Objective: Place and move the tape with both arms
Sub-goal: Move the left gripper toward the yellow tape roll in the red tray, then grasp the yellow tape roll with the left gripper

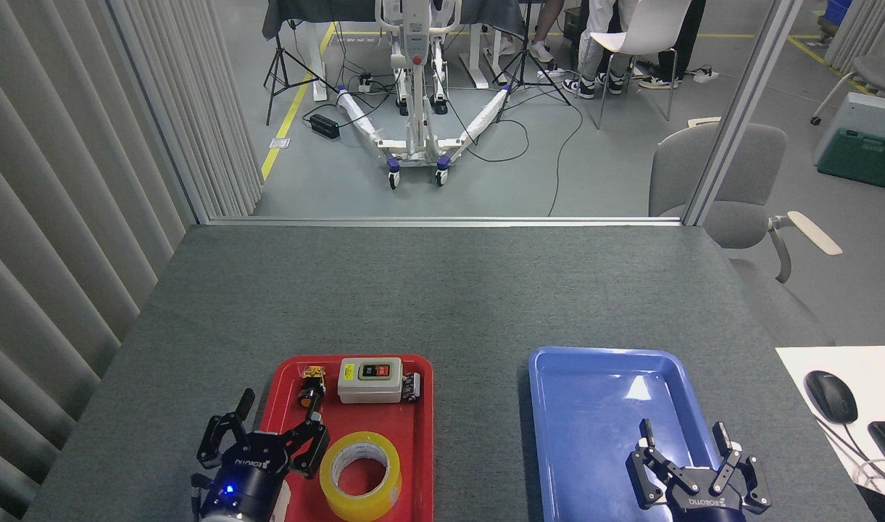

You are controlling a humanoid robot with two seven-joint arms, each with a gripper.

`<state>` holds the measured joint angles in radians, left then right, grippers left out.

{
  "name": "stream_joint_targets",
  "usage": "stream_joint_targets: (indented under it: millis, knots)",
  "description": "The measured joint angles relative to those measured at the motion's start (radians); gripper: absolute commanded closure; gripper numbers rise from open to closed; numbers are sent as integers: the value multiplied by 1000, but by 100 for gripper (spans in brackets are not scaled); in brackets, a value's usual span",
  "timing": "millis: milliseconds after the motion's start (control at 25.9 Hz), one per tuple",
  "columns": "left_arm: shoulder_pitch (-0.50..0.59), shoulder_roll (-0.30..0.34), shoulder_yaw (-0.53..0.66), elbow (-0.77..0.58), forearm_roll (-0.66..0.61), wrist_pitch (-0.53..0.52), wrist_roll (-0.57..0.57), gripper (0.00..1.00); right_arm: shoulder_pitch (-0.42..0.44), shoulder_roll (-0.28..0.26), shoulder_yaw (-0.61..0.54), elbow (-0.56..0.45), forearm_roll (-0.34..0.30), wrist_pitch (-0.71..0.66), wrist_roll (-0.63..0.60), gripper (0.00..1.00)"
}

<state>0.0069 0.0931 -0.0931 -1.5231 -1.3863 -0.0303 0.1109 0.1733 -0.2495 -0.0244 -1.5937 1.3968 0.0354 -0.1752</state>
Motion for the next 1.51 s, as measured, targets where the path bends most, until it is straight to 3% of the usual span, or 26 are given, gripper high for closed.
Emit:
stream_joint_targets:
  millis: [502, 850, 1197, 1506]
  knots:
    - [2, -10, -11, -14, 3, 84, 27, 0, 0, 16, 1, 0, 1, 7, -11, 0]
    - [-12, -13, -10, -27, 29, 76, -19, 0, -1, 15, 1, 0, 1, 7, -13, 0]
    - [-90, 9, -8, -31, 148, -87, -315, 0, -2, 12, 1, 0, 1, -1, -15, 0]
    - [-192, 54, -83, -54, 158, -160, -926, 0, -2, 11, 1, 0, 1, -2, -15, 0]
